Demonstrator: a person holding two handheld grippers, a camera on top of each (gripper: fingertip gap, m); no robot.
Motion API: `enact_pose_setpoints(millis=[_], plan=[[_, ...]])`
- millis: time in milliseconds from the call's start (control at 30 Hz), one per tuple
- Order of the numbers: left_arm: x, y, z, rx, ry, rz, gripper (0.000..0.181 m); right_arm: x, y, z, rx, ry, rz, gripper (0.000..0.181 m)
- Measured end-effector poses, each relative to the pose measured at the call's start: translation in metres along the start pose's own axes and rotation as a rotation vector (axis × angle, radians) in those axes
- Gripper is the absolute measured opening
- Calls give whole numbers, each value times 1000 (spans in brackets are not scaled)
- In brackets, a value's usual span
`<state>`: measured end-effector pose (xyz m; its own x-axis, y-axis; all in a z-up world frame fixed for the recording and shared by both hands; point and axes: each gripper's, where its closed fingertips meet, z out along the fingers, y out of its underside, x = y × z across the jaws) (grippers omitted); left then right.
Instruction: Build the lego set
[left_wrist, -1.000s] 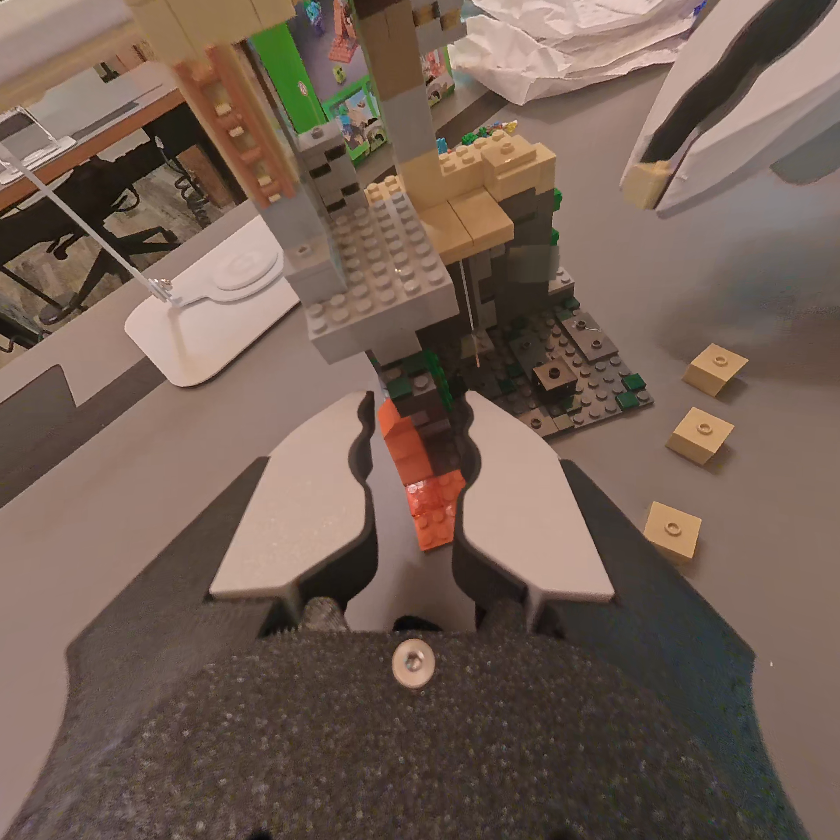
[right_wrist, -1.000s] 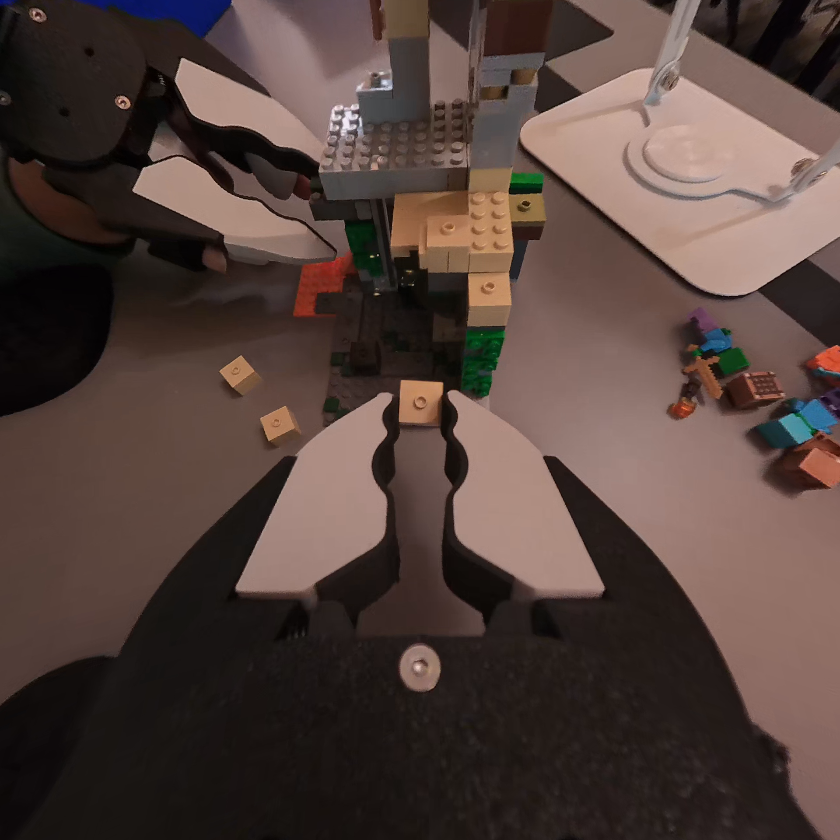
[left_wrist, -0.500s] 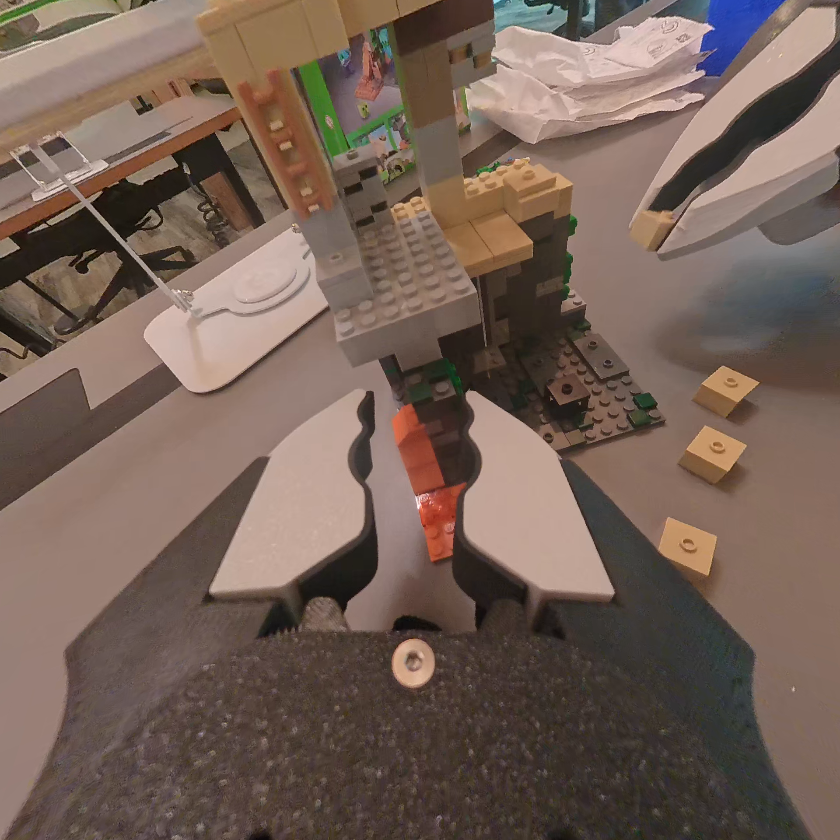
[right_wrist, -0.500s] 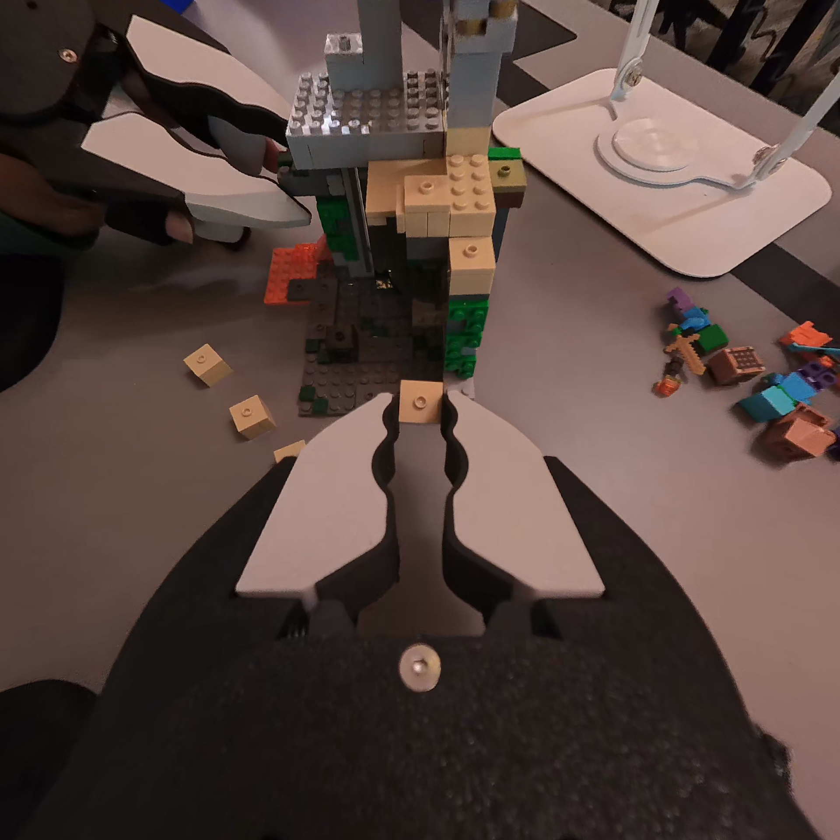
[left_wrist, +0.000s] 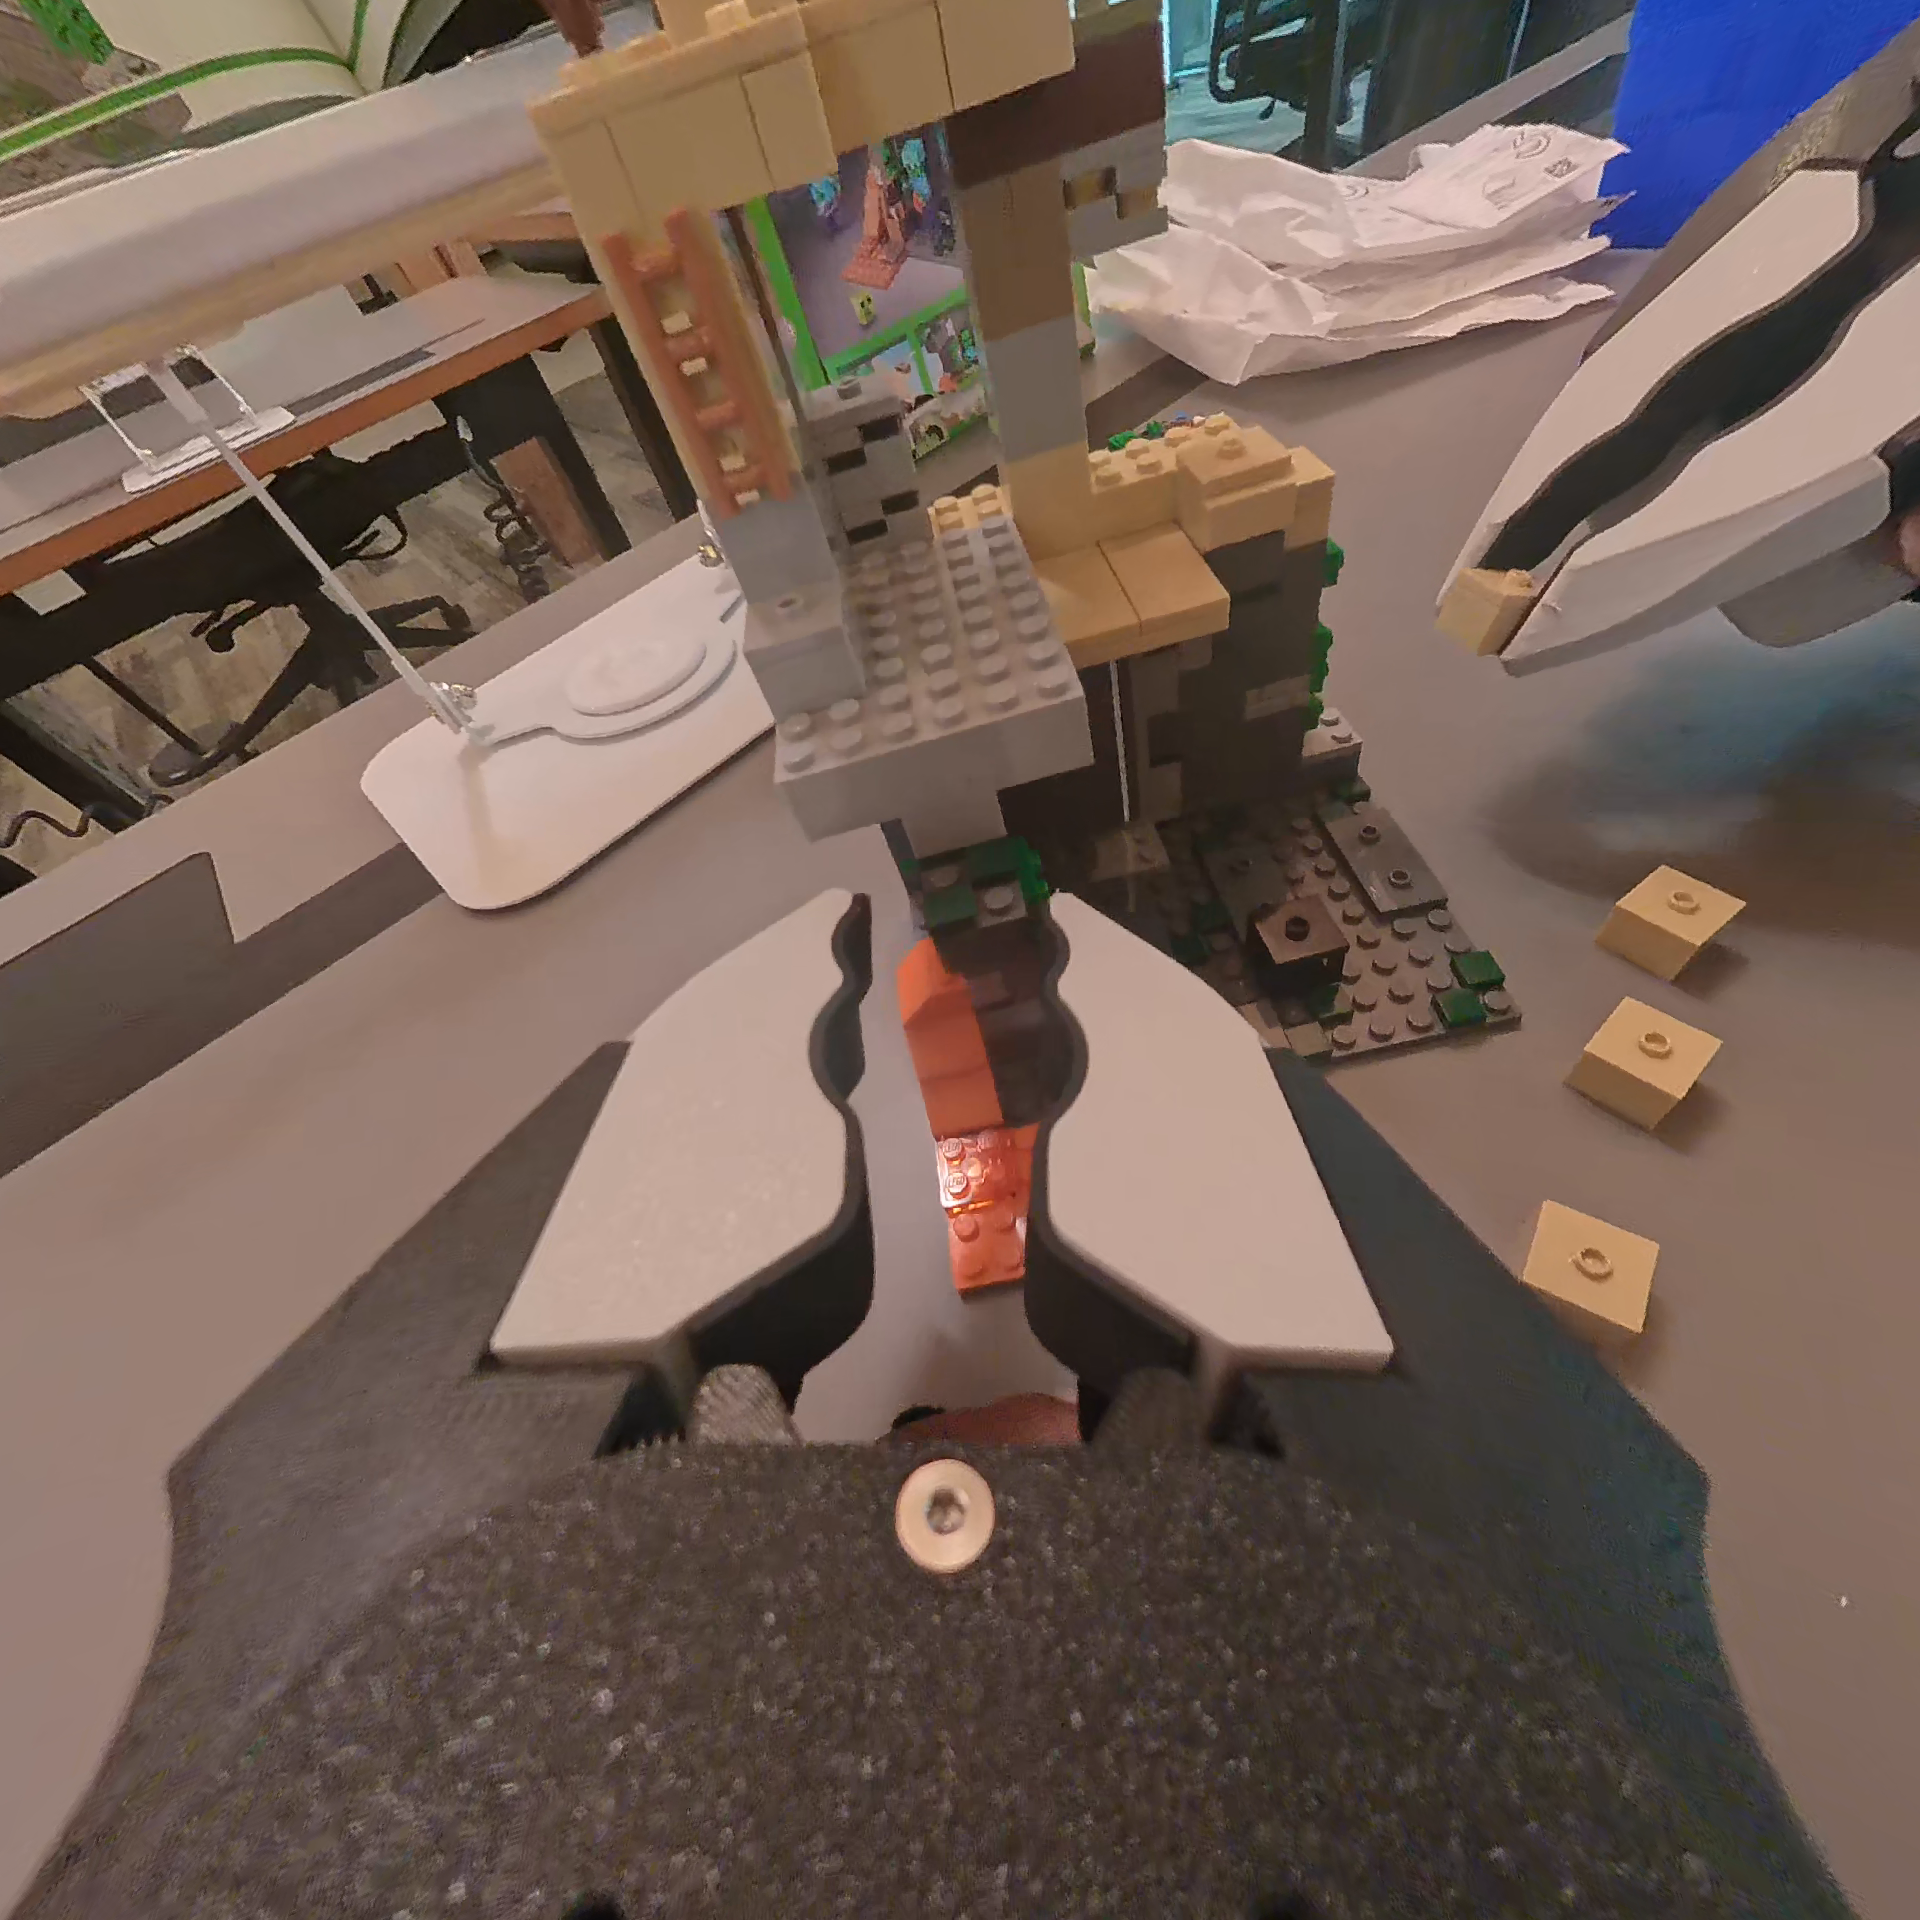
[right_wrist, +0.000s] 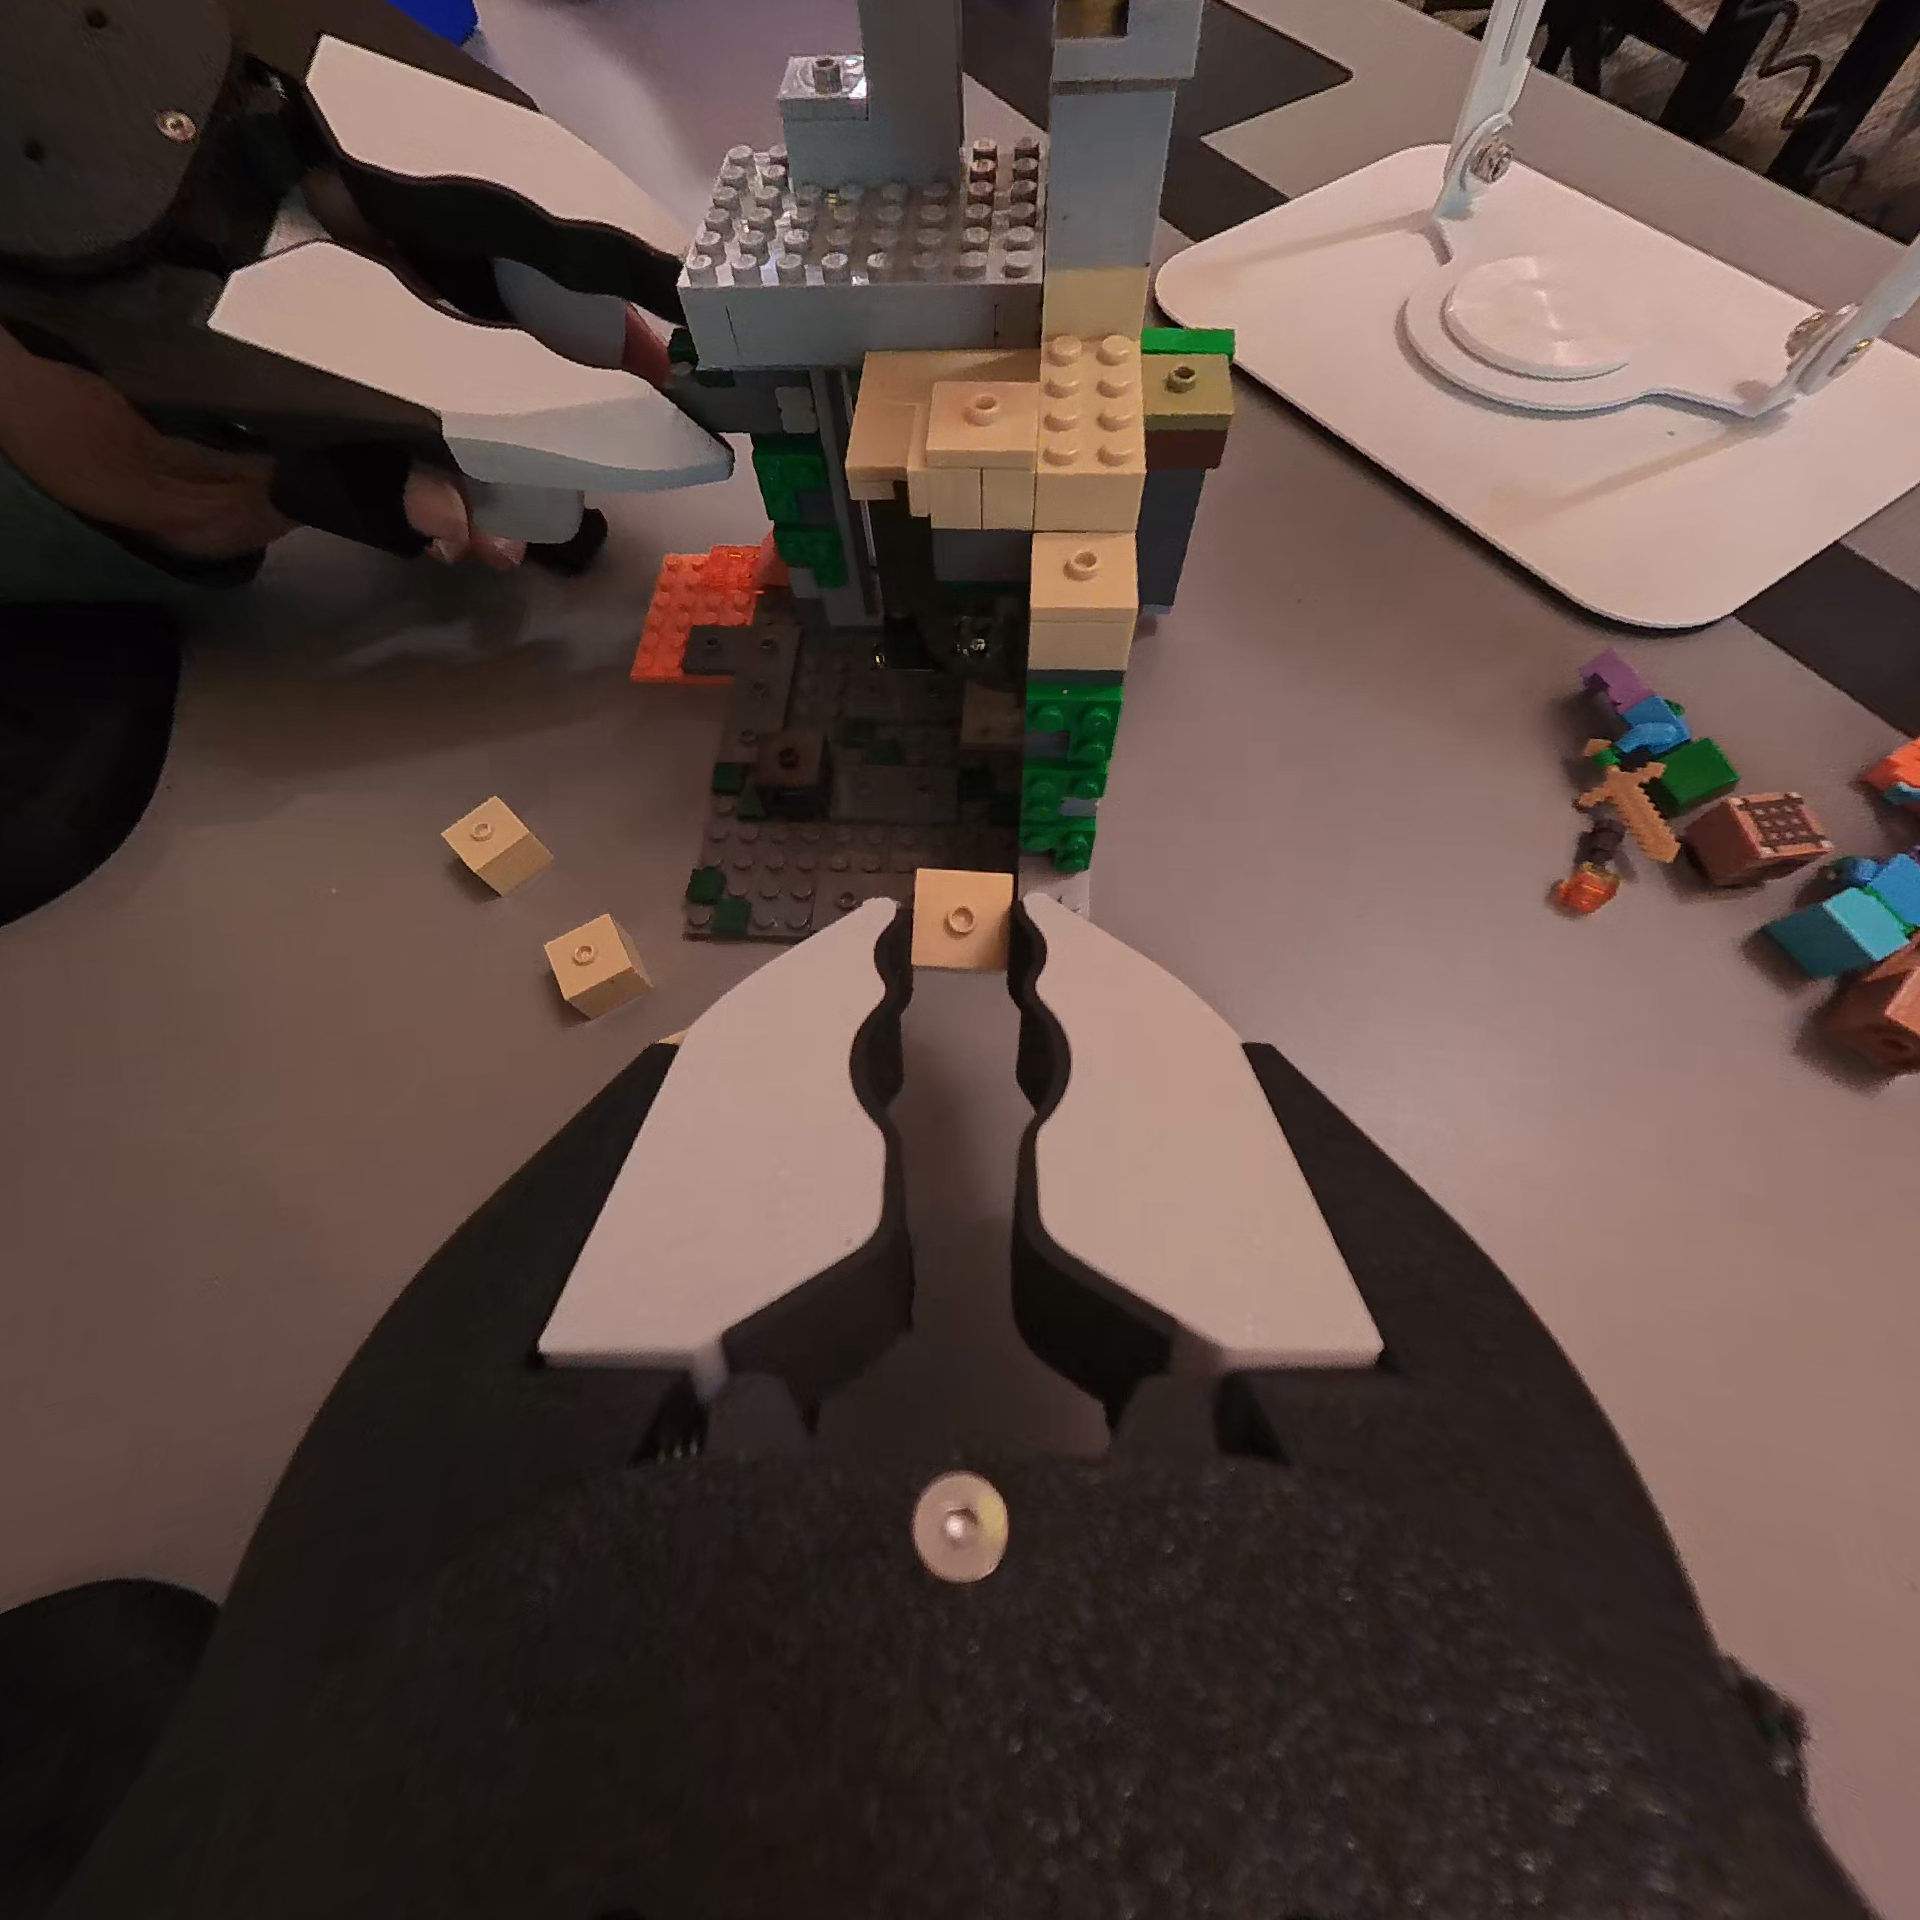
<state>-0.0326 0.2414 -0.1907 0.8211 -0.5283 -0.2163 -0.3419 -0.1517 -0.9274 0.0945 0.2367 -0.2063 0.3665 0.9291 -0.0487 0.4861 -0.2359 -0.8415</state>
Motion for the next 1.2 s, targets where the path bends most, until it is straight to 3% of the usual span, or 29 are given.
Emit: enact_pose_setpoints(millis=[700,967,1200], plan=[[-2,-6,-3,28,-24,24,30,-11,-11,2,51,-15,9,17],[-3,-8,-5,33,-40,36,30,-15,-50,-8,118,5,-20,17],[-3,-11,-7,44,-44,38,30,-11,-79,-4,62,79,-139,17]])
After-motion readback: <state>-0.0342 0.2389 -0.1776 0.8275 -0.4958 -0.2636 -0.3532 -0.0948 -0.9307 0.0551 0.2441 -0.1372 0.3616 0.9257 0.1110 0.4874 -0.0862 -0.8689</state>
